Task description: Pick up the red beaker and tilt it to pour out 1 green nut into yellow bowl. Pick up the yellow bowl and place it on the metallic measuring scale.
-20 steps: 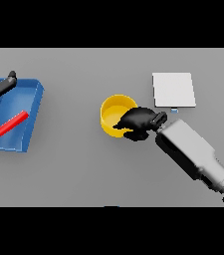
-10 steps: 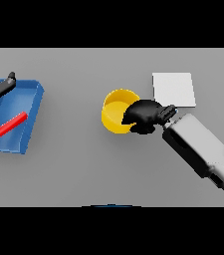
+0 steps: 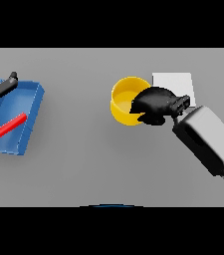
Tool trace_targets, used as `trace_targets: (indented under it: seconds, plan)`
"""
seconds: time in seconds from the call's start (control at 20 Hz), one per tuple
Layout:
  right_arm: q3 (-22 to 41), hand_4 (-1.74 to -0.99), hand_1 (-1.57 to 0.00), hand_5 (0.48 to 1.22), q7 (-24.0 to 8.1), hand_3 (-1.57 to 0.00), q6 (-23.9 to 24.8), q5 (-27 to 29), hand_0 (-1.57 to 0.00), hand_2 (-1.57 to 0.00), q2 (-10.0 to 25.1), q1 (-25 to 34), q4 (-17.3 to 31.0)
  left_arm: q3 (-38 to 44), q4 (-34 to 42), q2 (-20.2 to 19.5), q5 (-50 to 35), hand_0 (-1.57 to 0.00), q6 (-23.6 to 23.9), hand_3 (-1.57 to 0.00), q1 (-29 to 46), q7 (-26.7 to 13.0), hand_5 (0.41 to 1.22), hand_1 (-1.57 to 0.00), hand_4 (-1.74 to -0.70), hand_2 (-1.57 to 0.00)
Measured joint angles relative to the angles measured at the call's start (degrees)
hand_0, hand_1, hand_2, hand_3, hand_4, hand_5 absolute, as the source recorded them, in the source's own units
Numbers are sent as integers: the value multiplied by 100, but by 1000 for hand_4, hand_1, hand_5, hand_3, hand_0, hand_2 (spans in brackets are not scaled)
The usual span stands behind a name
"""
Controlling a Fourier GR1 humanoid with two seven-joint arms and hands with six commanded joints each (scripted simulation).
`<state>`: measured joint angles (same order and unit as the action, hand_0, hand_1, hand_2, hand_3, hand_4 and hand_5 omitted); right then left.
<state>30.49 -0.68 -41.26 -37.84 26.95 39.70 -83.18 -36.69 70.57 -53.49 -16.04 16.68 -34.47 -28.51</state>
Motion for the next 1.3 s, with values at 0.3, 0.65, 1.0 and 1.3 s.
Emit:
trace_targets:
  seconds: [0.3, 0.65, 1.0, 1.3]
  plan:
    - [-237, -1719, -1570, 1221, 233, -1274, 364, -192, -1570, -1569, 436, 356, 356, 33, 31, -87, 10, 1, -8, 1, -1, 13, 737, 1, -802, 1]
    - [-618, -1720, -1571, 1221, 404, -1193, 887, -237, -1571, -1571, 700, 498, 1508, 15, 362, -224, -6, 1, 79, 1, 30, -387, 765, 1, -828, 1]
    - [-625, -1722, -1571, 1221, 646, -1254, 1522, -347, -1571, -1571, 659, 703, 2852, -1, 449, -264, -11, 1, 129, 1, 139, -462, 759, 1, -818, 1]
    - [-537, -1726, -1547, 1221, 850, -1460, 2092, -450, -1571, -1571, 373, 909, 3856, -61, 363, -187, 65, 1, 132, 1, 60, -548, 737, 1, -796, 1]
